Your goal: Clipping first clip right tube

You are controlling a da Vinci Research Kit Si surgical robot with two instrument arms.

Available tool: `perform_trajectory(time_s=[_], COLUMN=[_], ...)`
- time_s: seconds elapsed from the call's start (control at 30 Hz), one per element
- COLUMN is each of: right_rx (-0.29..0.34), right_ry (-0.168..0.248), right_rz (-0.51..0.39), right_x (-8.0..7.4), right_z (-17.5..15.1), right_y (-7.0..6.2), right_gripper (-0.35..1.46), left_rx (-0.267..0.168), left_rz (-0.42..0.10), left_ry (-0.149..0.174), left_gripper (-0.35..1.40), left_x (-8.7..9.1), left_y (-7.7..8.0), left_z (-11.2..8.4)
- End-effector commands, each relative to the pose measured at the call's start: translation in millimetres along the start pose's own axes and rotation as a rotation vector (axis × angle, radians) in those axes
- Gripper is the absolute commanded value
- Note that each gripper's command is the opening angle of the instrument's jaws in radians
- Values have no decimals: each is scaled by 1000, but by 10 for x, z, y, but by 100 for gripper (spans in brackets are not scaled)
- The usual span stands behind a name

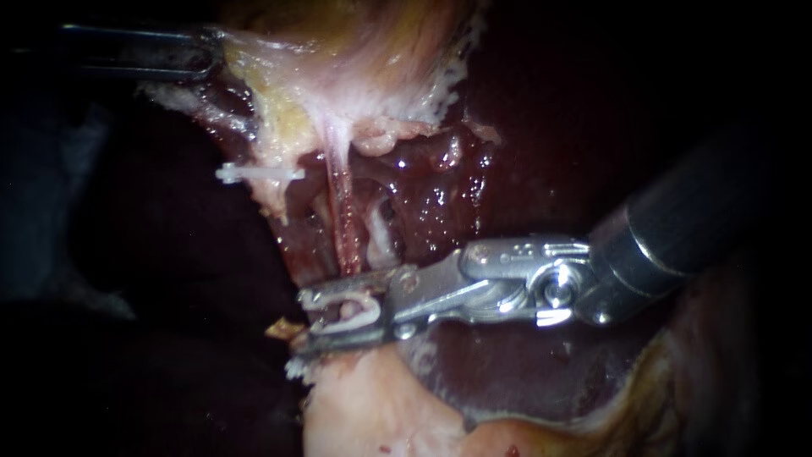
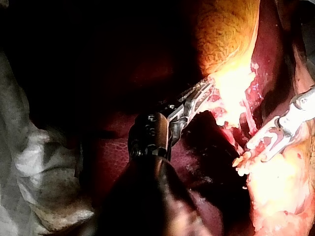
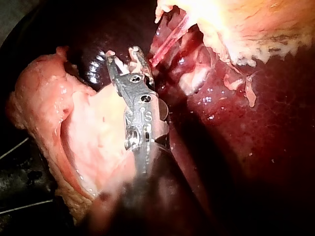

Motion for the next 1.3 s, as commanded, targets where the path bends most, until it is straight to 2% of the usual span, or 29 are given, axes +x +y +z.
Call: perform_trajectory(time_s=[0.03, 0.13, 0.3, 0.43, 0.67, 0.87, 1.3], right_rx=[0, 0, 0, 7, 13, 23, 26], right_ry=[0, 0, -3, 29, 34, 31, 29], right_rz=[0, 0, 0, -2, -5, 4, 58], right_x=[0, 0, 0, 2, 1, -7, -25], right_z=[0, 0, 0, 2, -2, -20, -52], right_y=[0, 0, -2, -4, -12, -17, -6], right_gripper=[21, 24, 38, 47, 50, 50, 50], left_rx=[0, 0, 0, 0, 0, 0, 0], left_rz=[0, 0, 0, 0, 0, 0, 0], left_ry=[0, 0, 0, 0, 0, 0, 0], left_gripper=[-35, -35, -35, -35, -35, -35, -35], left_x=[0, 0, 0, 0, 0, 0, 0], left_y=[0, 0, 0, 0, 0, 0, 0], left_z=[0, 0, 0, 0, 0, 0, 0])
